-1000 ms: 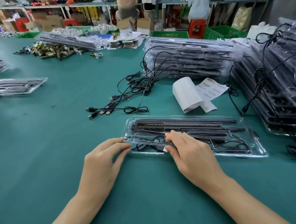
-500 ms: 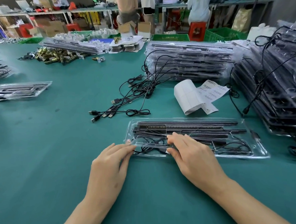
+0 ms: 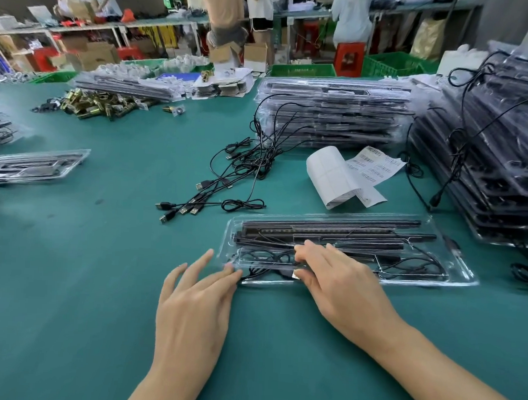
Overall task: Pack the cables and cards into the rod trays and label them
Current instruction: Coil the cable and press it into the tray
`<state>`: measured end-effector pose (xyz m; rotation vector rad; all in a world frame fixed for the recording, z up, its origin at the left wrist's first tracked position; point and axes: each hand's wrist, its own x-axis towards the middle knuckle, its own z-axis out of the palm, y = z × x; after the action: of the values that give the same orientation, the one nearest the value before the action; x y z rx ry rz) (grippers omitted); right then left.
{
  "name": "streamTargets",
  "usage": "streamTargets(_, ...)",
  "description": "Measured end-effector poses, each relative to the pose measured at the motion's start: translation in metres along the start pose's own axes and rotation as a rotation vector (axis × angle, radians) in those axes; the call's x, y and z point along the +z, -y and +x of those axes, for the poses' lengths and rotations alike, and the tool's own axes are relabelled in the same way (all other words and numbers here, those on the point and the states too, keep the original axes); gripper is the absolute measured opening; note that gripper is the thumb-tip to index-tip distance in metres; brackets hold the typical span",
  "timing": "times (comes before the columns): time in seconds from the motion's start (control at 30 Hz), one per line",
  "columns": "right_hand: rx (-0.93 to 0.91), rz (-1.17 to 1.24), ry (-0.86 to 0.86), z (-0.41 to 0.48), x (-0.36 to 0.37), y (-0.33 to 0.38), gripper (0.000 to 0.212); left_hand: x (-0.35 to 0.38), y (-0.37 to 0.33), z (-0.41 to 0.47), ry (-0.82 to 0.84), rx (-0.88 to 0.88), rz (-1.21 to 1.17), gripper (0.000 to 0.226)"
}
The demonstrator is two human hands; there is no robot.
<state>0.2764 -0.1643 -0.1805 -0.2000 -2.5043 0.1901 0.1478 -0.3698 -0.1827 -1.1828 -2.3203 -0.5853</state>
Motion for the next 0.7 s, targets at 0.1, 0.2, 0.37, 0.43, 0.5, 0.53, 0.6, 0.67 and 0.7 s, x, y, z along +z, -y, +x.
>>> streamTargets(0.1, 0.001, 0.01, 0.027, 0.0, 0.0, -0.001, 0.013, 0.001, 0.001, 0.0, 0.057, 0.003, -0.073, 0.024)
streamTargets(0.2, 0.002, 0.023, 0.043, -0.001, 0.0, -0.001, 0.013, 0.001, 0.003, 0.001, 0.144, -0.01, -0.17, 0.027)
streamTargets(0.37, -0.02, 0.025, 0.045, -0.001, -0.001, -0.001, 0.017, -0.005, 0.001, 0.0, 0.191, 0.075, -0.103, 0.038)
streamTargets(0.43, -0.017, 0.023, 0.046, -0.001, -0.001, 0.0, 0.021, -0.008, -0.002, 0.0, 0.201, 0.11, -0.006, 0.041)
streamTargets(0.5, -0.001, 0.026, 0.042, -0.001, 0.0, 0.0, 0.022, -0.009, -0.007, -0.001, 0.19, 0.113, 0.076, 0.039)
streamTargets(0.53, 0.002, 0.026, 0.04, -0.001, 0.0, 0.0, 0.024, -0.009, -0.01, -0.001, 0.178, 0.102, 0.09, 0.037)
streamTargets(0.6, -0.001, 0.021, 0.041, -0.001, 0.0, 0.0, 0.024, -0.009, -0.014, -0.001, 0.162, 0.067, 0.068, 0.034)
streamTargets(0.67, -0.004, 0.015, 0.039, -0.001, 0.0, 0.0, 0.024, -0.01, -0.017, -0.003, 0.158, 0.033, 0.009, 0.033)
streamTargets(0.7, -0.003, 0.012, 0.036, -0.001, 0.0, 0.0, 0.025, -0.011, -0.017, -0.004, 0.159, 0.02, -0.033, 0.033)
